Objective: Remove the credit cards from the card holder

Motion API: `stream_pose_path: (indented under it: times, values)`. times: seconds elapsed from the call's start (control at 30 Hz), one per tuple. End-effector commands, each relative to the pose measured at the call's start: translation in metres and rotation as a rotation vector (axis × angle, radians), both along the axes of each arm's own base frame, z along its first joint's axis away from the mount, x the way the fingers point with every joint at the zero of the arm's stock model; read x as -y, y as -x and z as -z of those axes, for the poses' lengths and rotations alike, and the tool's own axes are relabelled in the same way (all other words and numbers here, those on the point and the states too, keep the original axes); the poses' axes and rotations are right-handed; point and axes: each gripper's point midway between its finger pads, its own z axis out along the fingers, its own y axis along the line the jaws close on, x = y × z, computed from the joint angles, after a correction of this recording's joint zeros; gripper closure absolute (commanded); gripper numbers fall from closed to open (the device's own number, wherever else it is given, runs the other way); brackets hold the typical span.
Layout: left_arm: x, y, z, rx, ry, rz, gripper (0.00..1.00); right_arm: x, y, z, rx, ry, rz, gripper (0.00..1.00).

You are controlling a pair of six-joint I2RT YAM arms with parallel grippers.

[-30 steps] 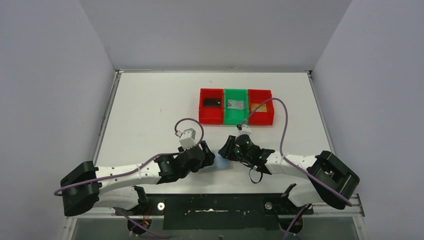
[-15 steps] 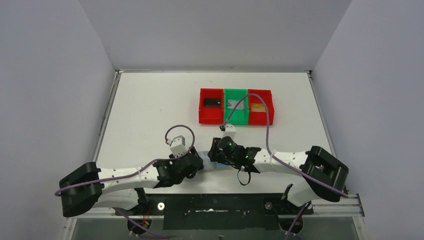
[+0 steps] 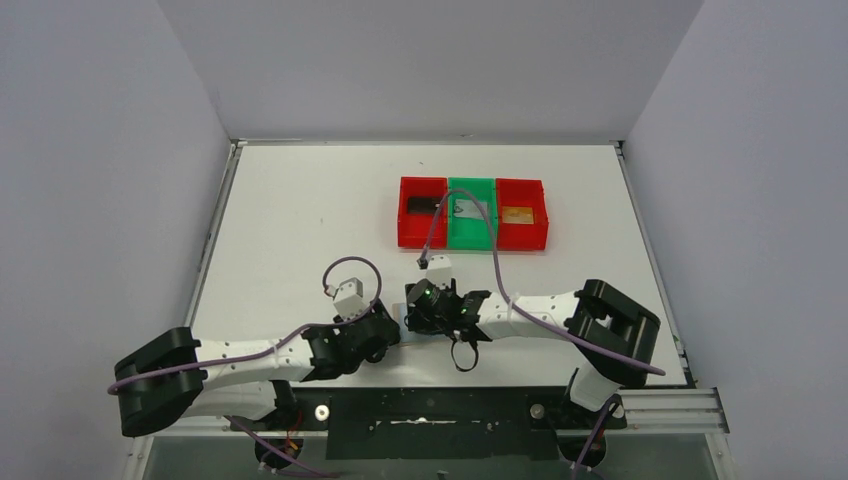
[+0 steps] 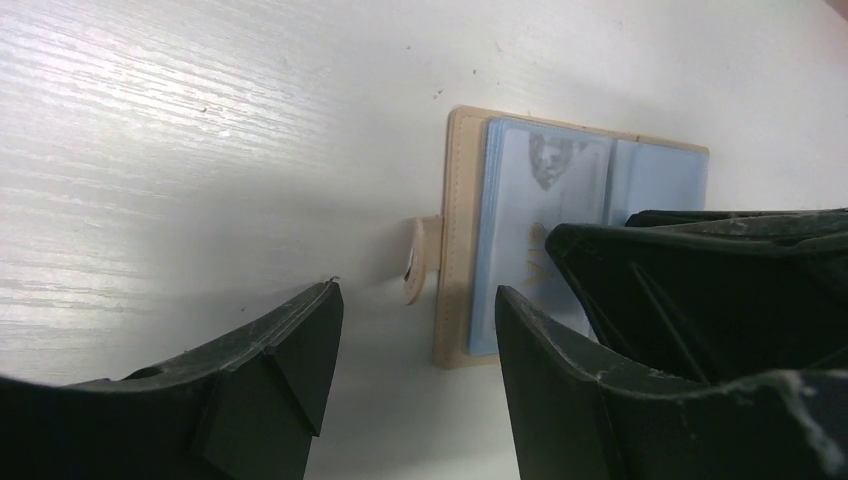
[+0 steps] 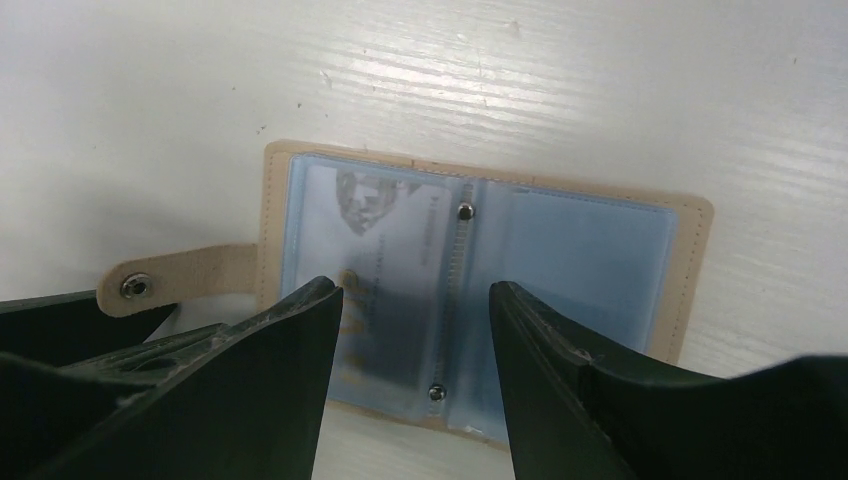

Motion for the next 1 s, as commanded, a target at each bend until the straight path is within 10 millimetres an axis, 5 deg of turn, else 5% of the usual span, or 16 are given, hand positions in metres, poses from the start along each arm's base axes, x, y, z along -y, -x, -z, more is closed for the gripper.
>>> stream_pose_path:
  times: [0.0,0.33,0.67,0.97]
  values:
    - [0.008,-0.006,-0.013,0.037,0.074,-0.024,0.44,-0.006,-0.009,-0.012,0.078,0.054,0.016,0.43]
    - [0.004,-0.007,-0.016,0.047,0.086,-0.035,0.54,-0.012,-0.007,-0.004,0.069,0.074,-0.003,0.43]
    - [0.003,-0.007,-0.016,0.043,0.079,-0.048,0.56,-0.025,-0.006,-0.020,0.098,0.047,-0.037,0.43]
    - [-0.001,-0.006,-0.017,0.042,0.077,-0.058,0.56,-0.026,-0.003,0.004,0.048,0.072,-0.043,0.43]
